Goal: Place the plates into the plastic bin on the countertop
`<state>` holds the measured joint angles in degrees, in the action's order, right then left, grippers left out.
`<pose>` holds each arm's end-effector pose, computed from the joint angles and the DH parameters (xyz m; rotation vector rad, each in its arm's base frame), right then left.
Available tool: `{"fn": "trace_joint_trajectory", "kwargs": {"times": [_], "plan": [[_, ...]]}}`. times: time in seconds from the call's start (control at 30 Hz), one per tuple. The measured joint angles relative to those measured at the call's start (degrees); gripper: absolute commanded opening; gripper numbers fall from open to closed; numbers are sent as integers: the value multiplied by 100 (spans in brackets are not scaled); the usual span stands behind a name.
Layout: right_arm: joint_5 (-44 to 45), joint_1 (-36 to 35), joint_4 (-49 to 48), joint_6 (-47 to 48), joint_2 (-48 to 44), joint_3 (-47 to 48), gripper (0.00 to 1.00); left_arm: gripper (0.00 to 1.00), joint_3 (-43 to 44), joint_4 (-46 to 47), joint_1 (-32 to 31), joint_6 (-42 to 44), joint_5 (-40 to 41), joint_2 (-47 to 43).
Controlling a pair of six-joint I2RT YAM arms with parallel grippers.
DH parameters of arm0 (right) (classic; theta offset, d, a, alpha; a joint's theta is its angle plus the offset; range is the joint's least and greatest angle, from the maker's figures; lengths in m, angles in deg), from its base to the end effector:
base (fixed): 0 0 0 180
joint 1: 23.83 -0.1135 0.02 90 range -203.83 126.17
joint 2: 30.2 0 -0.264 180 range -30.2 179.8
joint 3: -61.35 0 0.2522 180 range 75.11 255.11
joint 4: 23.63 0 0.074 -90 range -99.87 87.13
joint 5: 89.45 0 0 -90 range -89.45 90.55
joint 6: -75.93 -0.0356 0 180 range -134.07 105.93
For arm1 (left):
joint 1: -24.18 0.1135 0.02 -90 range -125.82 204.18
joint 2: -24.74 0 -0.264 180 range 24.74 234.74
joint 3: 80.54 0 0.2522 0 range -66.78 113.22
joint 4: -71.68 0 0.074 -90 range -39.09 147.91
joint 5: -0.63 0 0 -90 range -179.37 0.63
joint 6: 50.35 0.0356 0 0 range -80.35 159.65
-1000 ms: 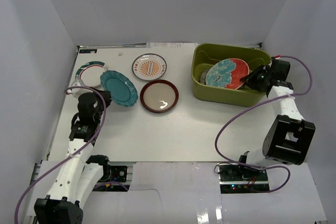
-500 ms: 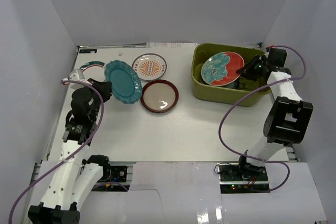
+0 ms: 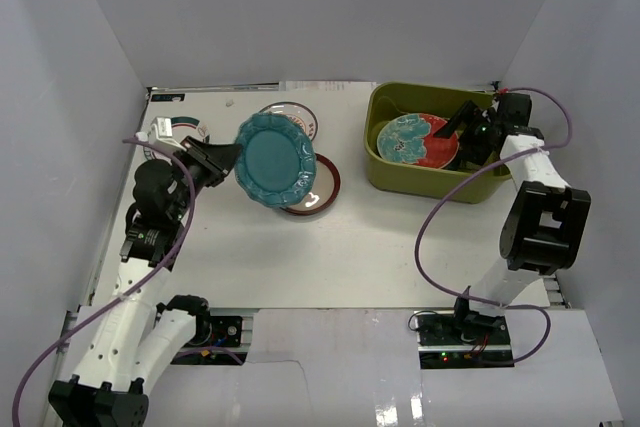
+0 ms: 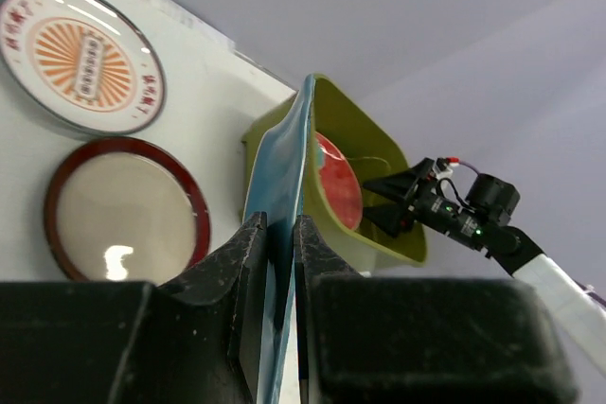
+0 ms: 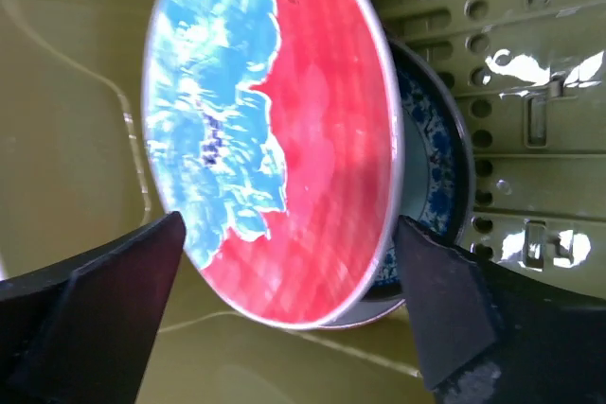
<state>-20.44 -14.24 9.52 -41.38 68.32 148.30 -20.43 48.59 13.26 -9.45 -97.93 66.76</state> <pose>0.3792 -0.0511 0.2485 0.5722 2.2894 0.5818 0.1683 -0.0379 0.3590 -0.4553 1.6795 -0.9081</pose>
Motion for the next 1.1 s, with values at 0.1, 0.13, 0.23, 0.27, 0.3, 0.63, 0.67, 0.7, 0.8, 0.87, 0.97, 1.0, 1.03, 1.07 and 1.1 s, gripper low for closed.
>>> {"fn": "trace_joint_trajectory", "kwargs": {"times": [0.1, 0.13, 0.23, 0.27, 0.3, 0.63, 0.67, 0.7, 0.8, 0.87, 0.97, 1.0, 1.03, 1.07, 1.1], "plan": [[96, -24, -2, 61, -402, 0, 90, 0, 0, 313, -9, -304, -378, 210], [81, -26, -33, 68, -599, -2, 90, 0, 0, 452, -9, -424, -516, 295], [-103, -37, -420, 42, -1250, -160, 90, 0, 0, 898, -9, -772, -863, 579], [-262, -46, -638, 15, -1534, -317, 90, 0, 0, 1080, -9, -916, -1003, 699], [-450, -57, -857, -37, -1814, -496, 90, 0, 0, 1231, -9, -1036, -1108, 802], [-2531, -2240, -2865, -763, -2288, -1762, 90, 0, -81, 2647, -11, -2033, -1923, 1563], [-2645, -2417, -3010, -844, -2243, -1762, 90, 0, -85, 2743, -13, -2090, -1965, 1622], [-2739, -2529, -3156, -951, -2221, -1786, 90, 0, -87, 2833, -13, -2157, -1980, 1663], [-2918, -2662, -3729, -1292, -2194, -1832, 90, 0, -87, 3075, 0, -2306, -2026, 1711], [-2997, -2715, -4000, -1462, -2162, -1836, 90, 0, -87, 3239, -7, -2380, -2079, 1716], [-3088, -2905, -4419, -1727, -1993, -1836, 90, 0, -90, 3471, -9, -2479, -2127, 1740], [-3126, -2968, -4516, -1781, -1928, -1840, 90, 0, -96, 3523, -9, -2507, -2131, 1749], [-3123, -3014, -4588, -1840, -1884, -1869, 90, 0, -105, 3550, -9, -2529, -2133, 1755], [-3099, -3040, -4612, -1875, -1869, -1908, 90, 0, -120, 3571, -9, -2544, -2131, 1757], [-3008, -3058, -4610, -1882, -1888, -1971, 91, 0, -155, 3624, -11, -2555, -2135, 1757]]}}
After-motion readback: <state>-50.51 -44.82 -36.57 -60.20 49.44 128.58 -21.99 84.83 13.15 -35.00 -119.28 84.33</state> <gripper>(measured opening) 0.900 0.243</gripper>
